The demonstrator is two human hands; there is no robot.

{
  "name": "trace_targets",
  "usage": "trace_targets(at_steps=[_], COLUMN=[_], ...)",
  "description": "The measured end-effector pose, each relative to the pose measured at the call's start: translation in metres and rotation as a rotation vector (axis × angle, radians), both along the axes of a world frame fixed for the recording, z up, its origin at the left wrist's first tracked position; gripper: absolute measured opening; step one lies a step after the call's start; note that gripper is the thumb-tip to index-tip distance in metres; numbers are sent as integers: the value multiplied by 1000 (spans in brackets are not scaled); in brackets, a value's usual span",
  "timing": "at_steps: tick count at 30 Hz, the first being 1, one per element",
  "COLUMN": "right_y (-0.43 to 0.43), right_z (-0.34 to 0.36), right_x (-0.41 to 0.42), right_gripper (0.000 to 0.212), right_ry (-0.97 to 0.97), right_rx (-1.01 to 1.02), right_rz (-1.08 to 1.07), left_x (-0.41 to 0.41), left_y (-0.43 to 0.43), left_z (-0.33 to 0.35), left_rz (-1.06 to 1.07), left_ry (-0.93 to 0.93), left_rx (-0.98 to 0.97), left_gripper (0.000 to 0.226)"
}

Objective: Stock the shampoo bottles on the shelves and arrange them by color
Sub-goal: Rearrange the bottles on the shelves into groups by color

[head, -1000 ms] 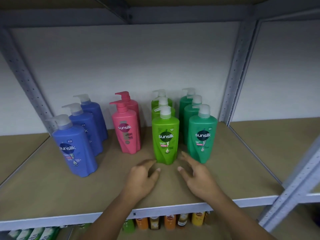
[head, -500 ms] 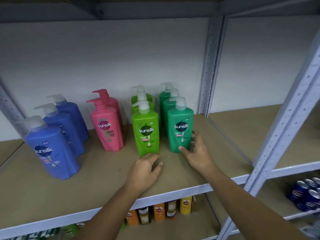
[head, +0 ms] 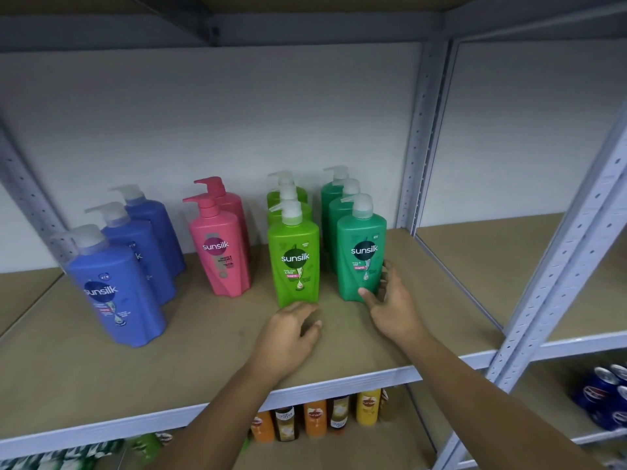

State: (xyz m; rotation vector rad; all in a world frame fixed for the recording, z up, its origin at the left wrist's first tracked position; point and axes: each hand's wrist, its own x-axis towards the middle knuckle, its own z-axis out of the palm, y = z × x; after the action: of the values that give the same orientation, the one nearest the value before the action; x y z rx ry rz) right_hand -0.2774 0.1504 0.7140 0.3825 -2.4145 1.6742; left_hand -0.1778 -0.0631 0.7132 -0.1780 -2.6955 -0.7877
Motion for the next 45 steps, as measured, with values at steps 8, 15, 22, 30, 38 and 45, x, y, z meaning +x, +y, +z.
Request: trace_targets(at_steps=[8, 15, 22, 30, 38, 45], right_y=[0, -3, -5, -7, -4, -6], right_z=[1, 0, -1, 2, 9, 4], right_x=[6, 6, 6, 6, 30, 55], right_gripper=[68, 66, 60, 59, 57, 63], right_ry=[-44, -15, 9, 0, -6, -17], right_rx=[79, 155, 201, 219, 365, 602], right_rz=[7, -62, -97, -112, -98, -95], left_x=[4, -11, -24, -24, -21, -21], left_y=[-9, -15, -19, -17, -19, -19], left_z=[0, 4, 5, 4, 5, 5], left_rz=[277, 340, 340, 356, 349, 348], left_ry=[91, -2, -33, -2, -7, -20], left_rx=[244, 468, 390, 388, 381, 377], left_gripper=[18, 70, 59, 60, 59, 57])
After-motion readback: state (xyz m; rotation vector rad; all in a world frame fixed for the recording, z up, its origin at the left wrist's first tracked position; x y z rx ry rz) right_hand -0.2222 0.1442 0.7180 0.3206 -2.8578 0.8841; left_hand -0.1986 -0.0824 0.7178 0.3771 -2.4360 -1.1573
